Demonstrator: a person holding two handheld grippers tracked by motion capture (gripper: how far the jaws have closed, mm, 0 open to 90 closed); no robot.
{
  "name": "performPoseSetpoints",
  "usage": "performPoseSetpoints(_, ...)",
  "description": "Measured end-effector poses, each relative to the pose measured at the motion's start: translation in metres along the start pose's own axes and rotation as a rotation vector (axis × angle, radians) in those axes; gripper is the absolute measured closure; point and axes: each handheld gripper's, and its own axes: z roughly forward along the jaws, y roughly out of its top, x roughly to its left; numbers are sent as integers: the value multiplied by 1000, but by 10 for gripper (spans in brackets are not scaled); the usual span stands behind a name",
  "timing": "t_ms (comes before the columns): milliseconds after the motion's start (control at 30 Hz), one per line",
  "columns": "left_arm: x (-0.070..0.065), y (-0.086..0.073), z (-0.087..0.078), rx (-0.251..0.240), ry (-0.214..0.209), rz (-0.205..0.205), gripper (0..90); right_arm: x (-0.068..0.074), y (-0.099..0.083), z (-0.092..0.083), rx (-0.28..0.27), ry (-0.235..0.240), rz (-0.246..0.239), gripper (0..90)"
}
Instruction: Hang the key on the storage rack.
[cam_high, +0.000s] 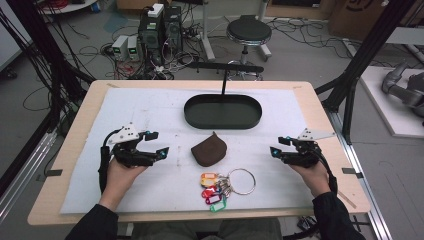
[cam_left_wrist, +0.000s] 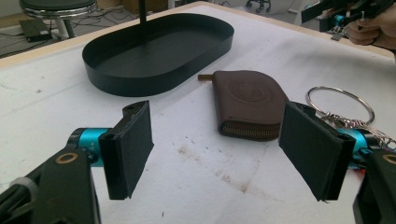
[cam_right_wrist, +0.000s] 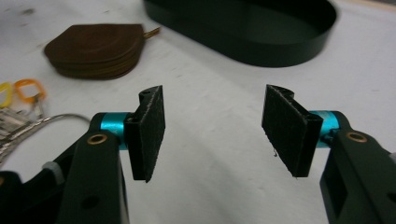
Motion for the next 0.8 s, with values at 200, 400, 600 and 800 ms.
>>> performPoseSetpoints(200, -1, 1, 5, 12, -4, 8, 260, 18, 0, 17, 72, 128, -40, 521)
performPoseSetpoints(400, -3, 1, 6, 20, -6, 14, 260, 31, 2, 33, 114, 196, -49, 606)
performPoseSetpoints(600, -3, 1, 5, 22, -7, 11, 260, 41, -1, 44, 183, 246, -70, 632)
performPoseSetpoints(800, -3, 1, 8, 24, -4, 10, 260, 49, -2, 46, 204, 261, -93, 661)
